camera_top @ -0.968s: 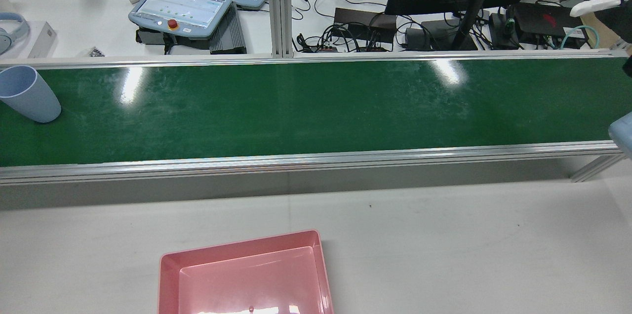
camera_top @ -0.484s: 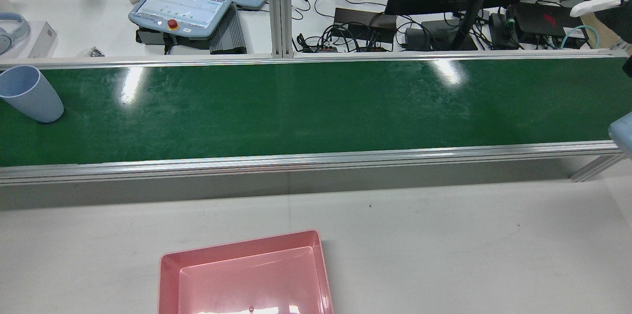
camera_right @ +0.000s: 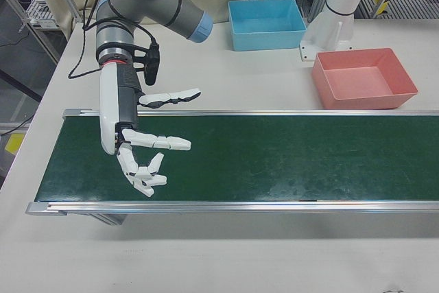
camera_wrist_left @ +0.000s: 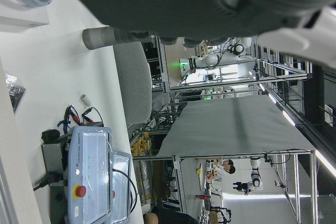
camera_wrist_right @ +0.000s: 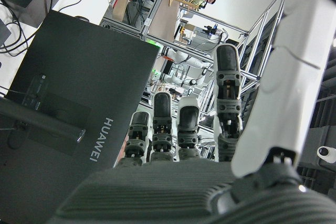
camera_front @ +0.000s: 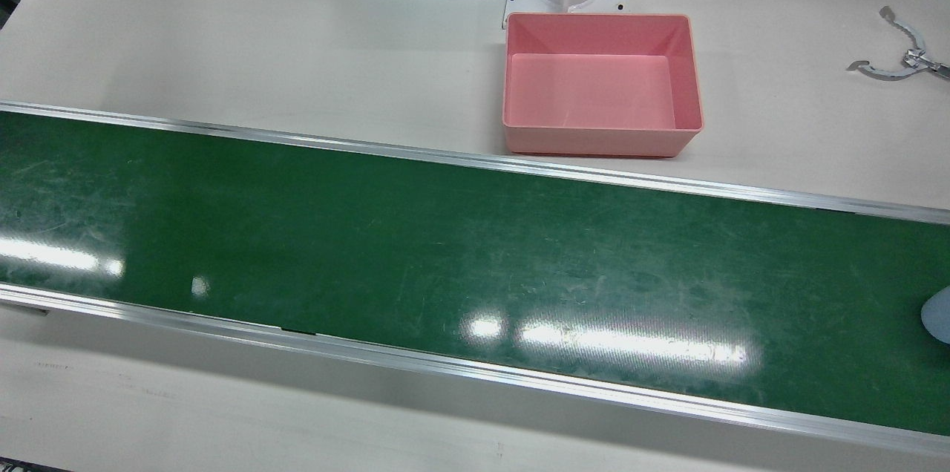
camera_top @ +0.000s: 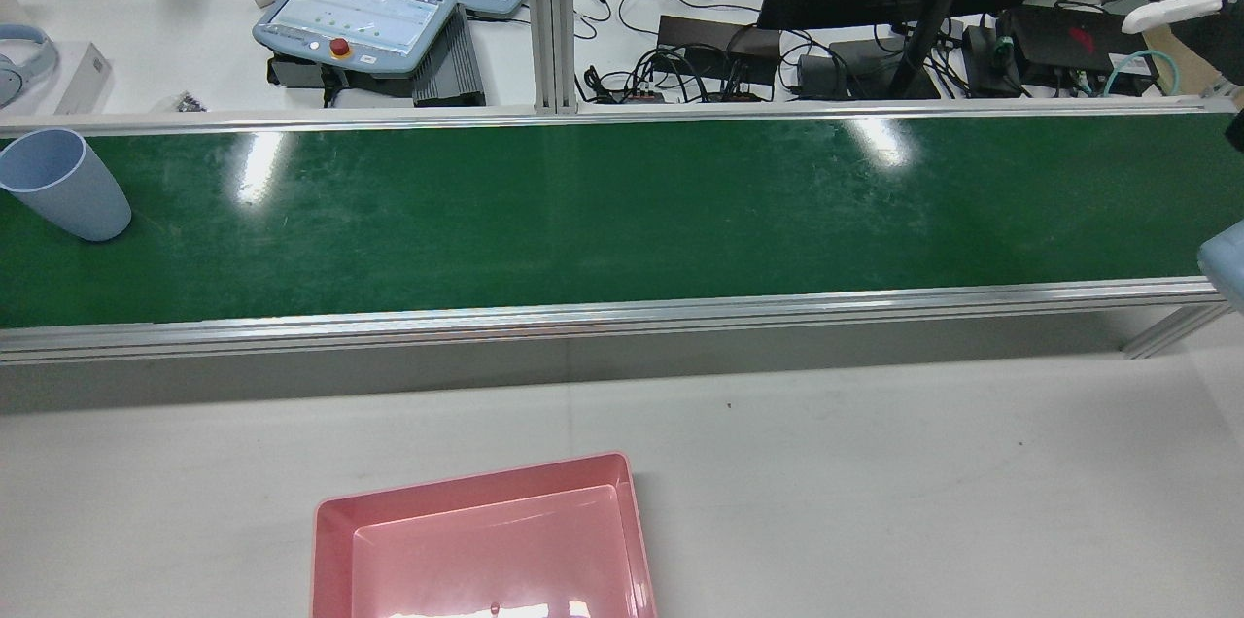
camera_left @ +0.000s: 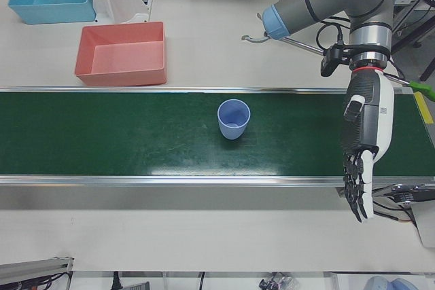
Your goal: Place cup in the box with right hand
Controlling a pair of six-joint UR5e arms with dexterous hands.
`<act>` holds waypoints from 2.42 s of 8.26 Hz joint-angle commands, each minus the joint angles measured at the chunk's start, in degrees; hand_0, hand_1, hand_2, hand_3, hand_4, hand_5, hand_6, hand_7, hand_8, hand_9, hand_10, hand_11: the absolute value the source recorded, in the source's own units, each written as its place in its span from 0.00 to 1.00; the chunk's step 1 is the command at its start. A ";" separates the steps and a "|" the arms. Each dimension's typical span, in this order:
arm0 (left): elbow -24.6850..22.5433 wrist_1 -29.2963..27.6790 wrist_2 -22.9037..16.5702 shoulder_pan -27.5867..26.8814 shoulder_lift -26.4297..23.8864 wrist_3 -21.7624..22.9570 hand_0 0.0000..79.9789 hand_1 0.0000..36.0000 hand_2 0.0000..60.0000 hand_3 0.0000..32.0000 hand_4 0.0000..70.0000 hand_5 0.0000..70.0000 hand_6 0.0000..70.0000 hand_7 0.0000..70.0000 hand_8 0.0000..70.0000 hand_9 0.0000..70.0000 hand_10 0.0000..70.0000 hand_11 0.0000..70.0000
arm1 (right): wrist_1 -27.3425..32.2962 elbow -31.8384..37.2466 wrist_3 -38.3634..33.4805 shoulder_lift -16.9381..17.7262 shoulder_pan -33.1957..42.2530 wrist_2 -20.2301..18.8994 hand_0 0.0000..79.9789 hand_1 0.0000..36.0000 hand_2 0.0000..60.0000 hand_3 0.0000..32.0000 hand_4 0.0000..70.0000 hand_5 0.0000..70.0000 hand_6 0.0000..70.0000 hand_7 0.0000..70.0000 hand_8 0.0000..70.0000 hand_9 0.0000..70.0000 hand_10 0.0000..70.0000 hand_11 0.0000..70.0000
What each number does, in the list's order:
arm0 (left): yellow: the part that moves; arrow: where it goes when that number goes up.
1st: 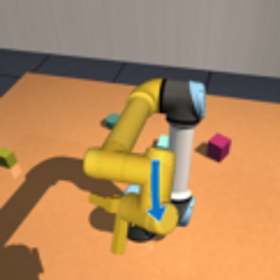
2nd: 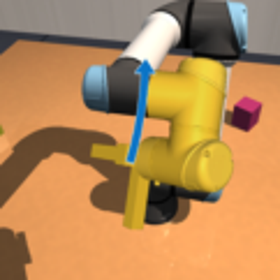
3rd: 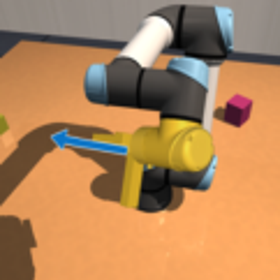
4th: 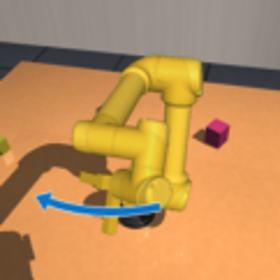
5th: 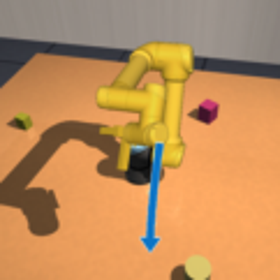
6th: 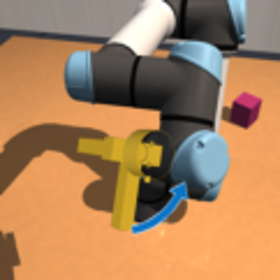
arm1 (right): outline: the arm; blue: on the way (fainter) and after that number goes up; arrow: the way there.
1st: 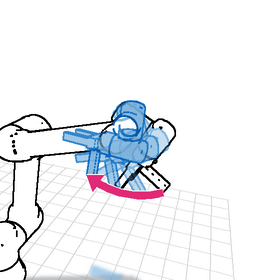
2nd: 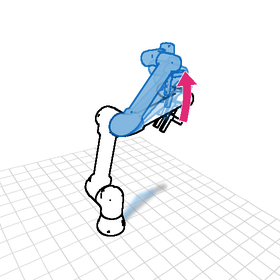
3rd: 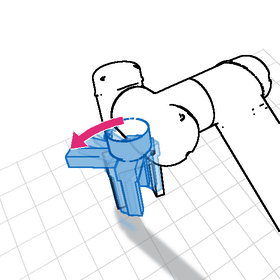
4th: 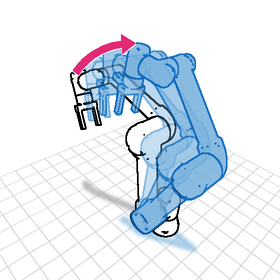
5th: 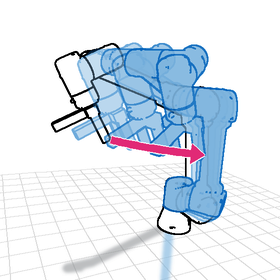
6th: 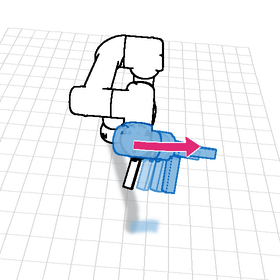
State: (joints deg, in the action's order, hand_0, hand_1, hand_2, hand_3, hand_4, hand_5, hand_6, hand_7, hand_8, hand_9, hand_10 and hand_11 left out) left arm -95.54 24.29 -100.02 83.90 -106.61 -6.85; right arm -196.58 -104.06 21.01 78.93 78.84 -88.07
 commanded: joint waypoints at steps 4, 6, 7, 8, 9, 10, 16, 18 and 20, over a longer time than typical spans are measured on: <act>0.00 -0.04 0.00 0.03 0.00 0.00 0.00 0.00 0.00 0.00 0.00 0.00 0.00 0.00 0.00 0.00 0.00 0.00 | 0.06 0.09 0.09 0.00 -0.09 0.00 0.71 0.30 0.00 0.00 0.71 0.09 0.30 1.00 0.25 0.55 0.19 0.29; 0.00 -0.04 0.00 0.03 0.00 0.00 0.00 0.00 0.00 0.00 0.00 0.00 0.00 0.00 0.00 0.00 0.00 0.00 | 0.06 0.18 0.18 -0.35 -0.18 0.00 0.71 0.30 0.00 0.00 0.71 0.09 0.29 1.00 0.25 0.55 0.19 0.29; 0.00 -0.04 0.00 0.03 0.00 0.00 0.00 0.00 0.00 0.00 0.00 0.00 0.00 0.00 0.00 0.00 0.00 0.00 | 0.06 0.18 0.18 -0.35 -0.18 0.00 0.70 0.30 0.00 0.00 0.72 0.09 0.30 1.00 0.26 0.56 0.19 0.29; 0.00 -0.04 0.00 0.03 0.08 0.00 0.00 0.00 0.00 0.00 0.00 0.00 0.00 0.00 0.00 0.00 0.00 0.00 | 0.06 0.09 0.18 -0.35 -0.18 0.00 0.70 0.30 0.00 0.00 0.73 0.09 0.30 1.00 0.26 0.57 0.20 0.30; 0.00 0.05 0.00 0.03 0.00 0.00 0.00 0.00 0.00 0.00 0.00 0.00 0.00 0.00 0.00 0.00 0.00 0.00 | 0.06 0.09 0.18 -0.35 -0.18 0.00 0.70 0.30 0.00 0.00 0.73 0.09 0.30 1.00 0.26 0.57 0.19 0.30; 0.00 -0.04 0.00 -0.06 0.00 0.00 0.00 0.00 0.00 0.00 0.00 0.00 0.00 0.00 0.00 0.00 0.00 0.00 | 0.06 0.00 0.18 -0.35 -0.18 0.00 0.70 0.30 0.00 0.00 0.72 0.09 0.30 1.00 0.26 0.56 0.19 0.29; 0.00 -0.04 0.00 0.03 0.00 0.00 0.00 0.00 0.00 0.00 0.00 0.00 0.00 0.00 0.00 0.00 0.00 0.00 | 0.06 0.00 0.18 -0.35 -0.18 0.00 0.70 0.30 0.00 0.00 0.73 0.09 0.30 1.00 0.26 0.57 0.19 0.30; 0.00 0.05 0.00 0.03 0.00 0.00 0.00 0.00 0.00 0.00 0.00 0.00 0.00 0.00 0.00 0.00 0.00 0.00 | 0.06 0.00 0.18 -0.35 -0.18 0.00 0.70 0.30 0.00 0.00 0.73 0.09 0.30 1.00 0.26 0.57 0.19 0.30; 0.00 -0.04 0.00 0.03 0.00 0.00 0.00 0.00 0.00 0.00 0.00 0.00 0.00 0.00 0.00 0.00 0.00 0.00 | 0.06 0.00 0.18 -0.35 -0.18 0.00 0.70 0.30 0.00 0.00 0.73 0.09 0.30 1.00 0.26 0.57 0.19 0.30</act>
State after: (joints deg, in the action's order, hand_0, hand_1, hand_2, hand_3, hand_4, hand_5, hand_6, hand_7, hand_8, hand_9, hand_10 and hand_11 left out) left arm -95.54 24.29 -100.02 83.94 -106.61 -6.86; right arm -196.52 -104.06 21.18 78.57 78.66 -88.07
